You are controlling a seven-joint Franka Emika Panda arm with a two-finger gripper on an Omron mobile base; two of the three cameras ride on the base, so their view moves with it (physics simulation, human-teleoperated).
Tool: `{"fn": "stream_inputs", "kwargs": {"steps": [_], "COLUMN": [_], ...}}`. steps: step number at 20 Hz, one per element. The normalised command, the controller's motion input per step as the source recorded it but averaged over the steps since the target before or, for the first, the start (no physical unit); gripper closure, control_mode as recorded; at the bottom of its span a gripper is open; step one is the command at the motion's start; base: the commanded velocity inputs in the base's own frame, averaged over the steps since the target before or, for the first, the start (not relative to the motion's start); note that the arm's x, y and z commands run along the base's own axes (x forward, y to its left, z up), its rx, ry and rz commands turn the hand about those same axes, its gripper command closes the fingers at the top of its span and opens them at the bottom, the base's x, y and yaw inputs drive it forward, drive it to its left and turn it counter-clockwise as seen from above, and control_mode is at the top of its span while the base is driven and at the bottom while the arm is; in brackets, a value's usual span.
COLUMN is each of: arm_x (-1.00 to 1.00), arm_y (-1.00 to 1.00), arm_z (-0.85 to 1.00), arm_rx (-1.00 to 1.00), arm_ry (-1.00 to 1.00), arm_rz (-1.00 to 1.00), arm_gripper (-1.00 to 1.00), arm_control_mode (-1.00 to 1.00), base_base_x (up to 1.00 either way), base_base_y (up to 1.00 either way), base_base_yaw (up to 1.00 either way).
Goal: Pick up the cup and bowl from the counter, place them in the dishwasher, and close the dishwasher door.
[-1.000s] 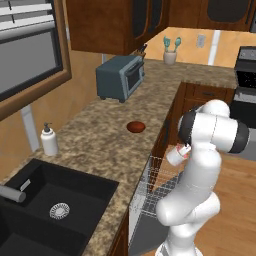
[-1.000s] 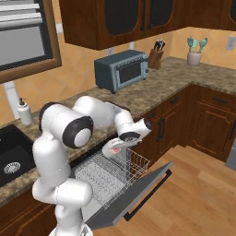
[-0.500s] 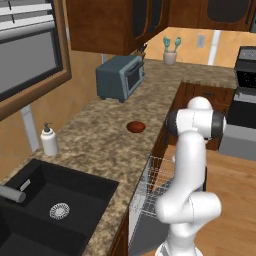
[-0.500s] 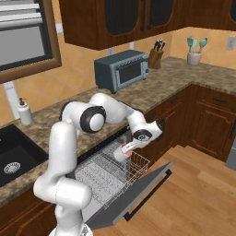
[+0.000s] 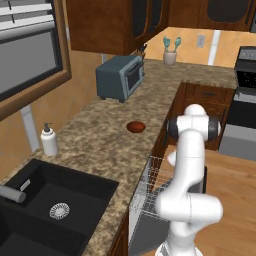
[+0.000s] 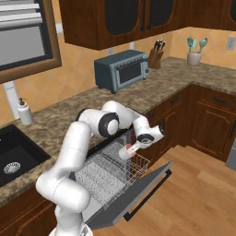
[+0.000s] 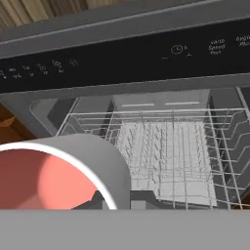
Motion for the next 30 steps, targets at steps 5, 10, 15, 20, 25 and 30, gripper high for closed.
{"fn": "stream_inputs", "kwargs": {"steps": [5,10,15,20,25,30], "arm_x": [0.61,0.66,0.71,0.48,0.38,0.48], "arm_y": [-0.01,0.00,0.00,0.00,0.03,0.02], "arm_z": [-0.68,-0.73,-0.56,-0.62,-0.67,-0.80], "arm_rx": [0.00,0.00,0.00,0.00,0.00,0.00], "arm_ry": [-0.17,-0.04,0.02,-0.02,-0.01,0.00], "arm_rz": [0.00,0.00,0.00,0.02,0.10,0.06], "arm_gripper": [1.00,1.00,1.00,1.00,1.00,1.00], "arm_control_mode": [-1.00,-1.00,-1.00,-1.00,-1.00,-1.00], "base_base_x": [0.00,0.00,0.00,0.00,0.00,0.00], "base_base_y": [0.00,0.00,0.00,0.00,0.00,0.00], "base_base_yaw": [0.00,0.00,0.00,0.00,0.00,0.00]}}
